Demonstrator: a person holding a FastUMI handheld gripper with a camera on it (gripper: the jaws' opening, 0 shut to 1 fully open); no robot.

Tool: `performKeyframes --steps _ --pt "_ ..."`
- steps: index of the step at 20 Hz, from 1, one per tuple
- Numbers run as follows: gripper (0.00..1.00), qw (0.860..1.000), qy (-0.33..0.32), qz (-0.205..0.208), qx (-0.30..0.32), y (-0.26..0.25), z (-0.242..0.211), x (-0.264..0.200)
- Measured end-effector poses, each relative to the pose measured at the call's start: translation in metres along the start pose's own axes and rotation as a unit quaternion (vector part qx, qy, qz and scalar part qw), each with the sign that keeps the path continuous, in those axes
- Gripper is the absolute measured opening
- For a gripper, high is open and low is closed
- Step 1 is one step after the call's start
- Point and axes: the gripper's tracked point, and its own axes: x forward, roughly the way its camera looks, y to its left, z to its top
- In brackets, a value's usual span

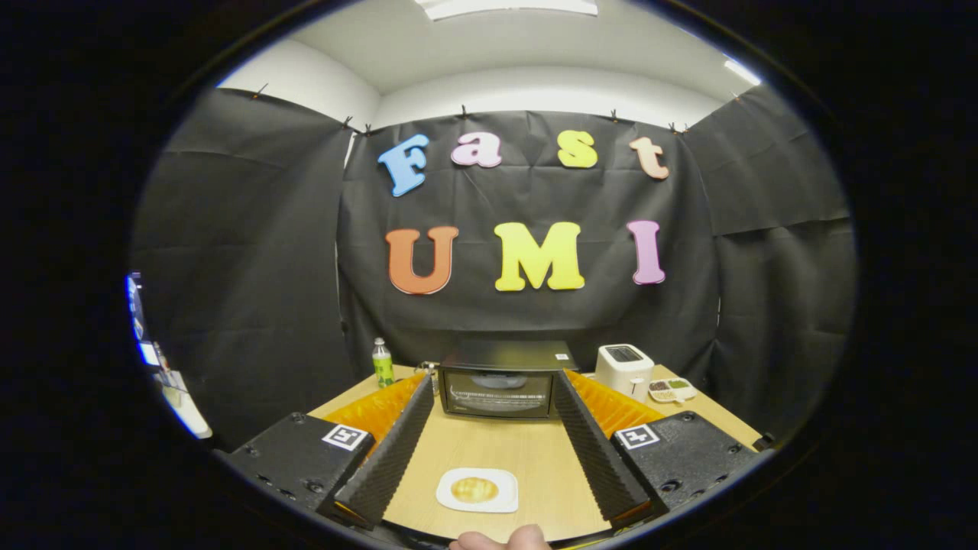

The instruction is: Open the toaster oven, put the food inside, and close the toaster oven door.

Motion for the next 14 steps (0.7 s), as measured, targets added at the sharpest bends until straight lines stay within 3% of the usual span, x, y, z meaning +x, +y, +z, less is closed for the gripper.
performKeyframes --steps 14 --pt "1.0 1.0 0.001 -0.004 0.001 -0.0025 -0.0031 0.0081"
